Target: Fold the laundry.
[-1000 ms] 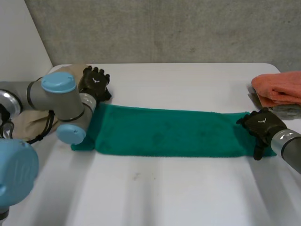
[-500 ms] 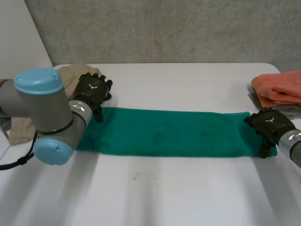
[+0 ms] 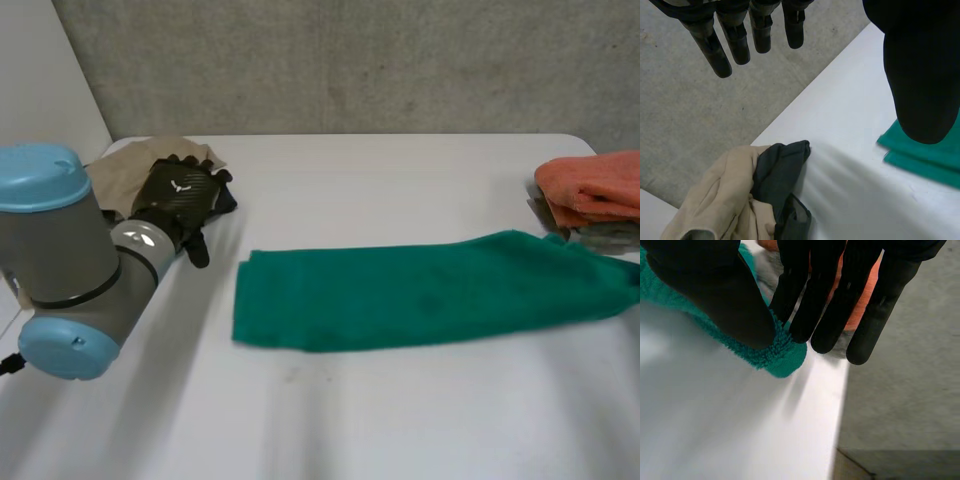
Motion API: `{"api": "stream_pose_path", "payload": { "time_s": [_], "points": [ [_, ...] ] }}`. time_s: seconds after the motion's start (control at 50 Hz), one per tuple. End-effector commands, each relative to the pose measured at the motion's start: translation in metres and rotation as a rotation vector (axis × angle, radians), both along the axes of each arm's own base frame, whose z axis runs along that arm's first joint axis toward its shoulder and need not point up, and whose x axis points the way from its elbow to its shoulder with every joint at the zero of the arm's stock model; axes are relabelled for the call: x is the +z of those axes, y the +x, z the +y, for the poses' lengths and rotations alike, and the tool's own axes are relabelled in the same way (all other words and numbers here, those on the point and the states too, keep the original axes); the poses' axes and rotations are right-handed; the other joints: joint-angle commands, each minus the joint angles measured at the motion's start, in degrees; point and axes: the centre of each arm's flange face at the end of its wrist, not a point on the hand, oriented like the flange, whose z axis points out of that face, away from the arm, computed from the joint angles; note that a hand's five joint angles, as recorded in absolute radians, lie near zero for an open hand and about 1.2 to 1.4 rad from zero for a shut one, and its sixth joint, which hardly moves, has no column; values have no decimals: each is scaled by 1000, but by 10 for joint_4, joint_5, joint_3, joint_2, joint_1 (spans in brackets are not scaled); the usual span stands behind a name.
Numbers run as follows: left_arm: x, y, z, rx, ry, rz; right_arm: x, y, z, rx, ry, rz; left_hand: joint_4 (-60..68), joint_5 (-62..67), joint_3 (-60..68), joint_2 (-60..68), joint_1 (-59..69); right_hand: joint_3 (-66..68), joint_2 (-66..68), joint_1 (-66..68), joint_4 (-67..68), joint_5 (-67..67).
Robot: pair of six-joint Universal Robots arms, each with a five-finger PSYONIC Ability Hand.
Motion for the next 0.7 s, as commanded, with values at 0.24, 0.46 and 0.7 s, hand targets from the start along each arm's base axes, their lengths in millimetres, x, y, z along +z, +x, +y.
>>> {"api": "stream_pose_path", "payload": {
  "time_s": [0.24,0.46,0.7],
  "points": [
    [24,17,24,21,-33,28,70,251,81,721,-398,-128,-8,-21,-11,-9,-6,115,120,156,115,137],
    [18,30,31,50,-8,26,-27,363,202,1255,-176,-184,-9,-22,-13,-10,-7,115,120,156,115,137],
    [19,15,29,-19,-30,54,11,335,172,1018,-173,-272,-9,-22,-13,-10,-7,-585,-580,-544,-585,-563]
  ]
}}
